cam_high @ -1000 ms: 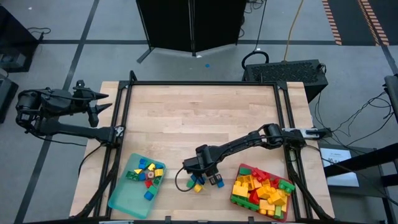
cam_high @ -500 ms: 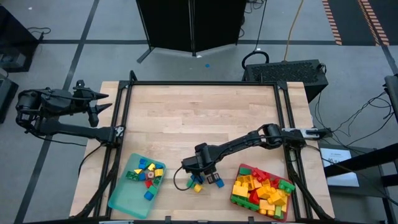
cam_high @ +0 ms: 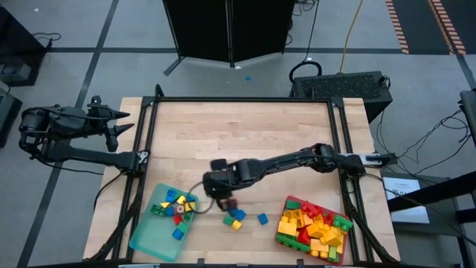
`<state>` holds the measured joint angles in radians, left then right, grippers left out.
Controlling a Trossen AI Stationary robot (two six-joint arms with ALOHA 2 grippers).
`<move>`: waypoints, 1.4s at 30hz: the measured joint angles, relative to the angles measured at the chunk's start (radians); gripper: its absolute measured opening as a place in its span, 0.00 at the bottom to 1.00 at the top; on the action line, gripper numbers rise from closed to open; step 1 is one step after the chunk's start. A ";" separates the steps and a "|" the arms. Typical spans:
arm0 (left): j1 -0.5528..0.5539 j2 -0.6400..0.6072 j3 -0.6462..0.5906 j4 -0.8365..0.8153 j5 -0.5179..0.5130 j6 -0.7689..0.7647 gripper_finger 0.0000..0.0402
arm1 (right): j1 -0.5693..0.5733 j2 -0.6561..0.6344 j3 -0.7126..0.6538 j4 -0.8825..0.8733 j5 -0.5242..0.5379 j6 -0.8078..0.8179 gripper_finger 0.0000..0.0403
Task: Sort blocks by size
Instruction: Put the red block into the blue bin
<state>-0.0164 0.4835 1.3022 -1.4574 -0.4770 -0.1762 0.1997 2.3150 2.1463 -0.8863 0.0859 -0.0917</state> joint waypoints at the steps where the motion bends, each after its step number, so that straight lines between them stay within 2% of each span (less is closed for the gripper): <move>1: 0.000 0.000 0.000 0.000 0.000 0.000 0.47 | -0.005 0.000 0.013 0.065 -0.003 0.001 0.28; 8: 0.000 0.000 0.000 0.000 0.000 -0.002 0.47 | -0.037 0.007 0.028 0.596 -0.067 0.004 0.28; 15: 0.000 -0.001 0.000 0.001 -0.001 -0.004 0.47 | -0.053 0.086 0.027 0.878 -0.081 0.091 0.28; 20: 0.000 0.000 0.000 0.002 -0.011 -0.002 0.47 | -0.055 0.145 0.026 0.930 -0.095 0.157 0.28; 26: 0.000 -0.001 0.000 0.003 -0.015 -0.002 0.47 | -0.055 0.180 0.026 0.924 -0.147 0.211 0.28; 32: 0.000 -0.001 0.000 0.003 -0.020 -0.001 0.47 | -0.053 0.218 0.027 0.933 -0.151 0.272 0.28; 38: 0.000 -0.001 0.000 0.003 -0.025 -0.001 0.47 | -0.050 0.237 0.026 0.944 -0.224 0.304 0.29; 42: 0.000 -0.001 0.000 0.003 -0.026 -0.002 0.47 | -0.049 0.238 0.026 0.925 -0.224 0.324 0.40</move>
<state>-0.0164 0.4828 1.3022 -1.4544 -0.5026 -0.1780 0.1509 2.5530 2.1727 0.0389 -0.1385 0.2321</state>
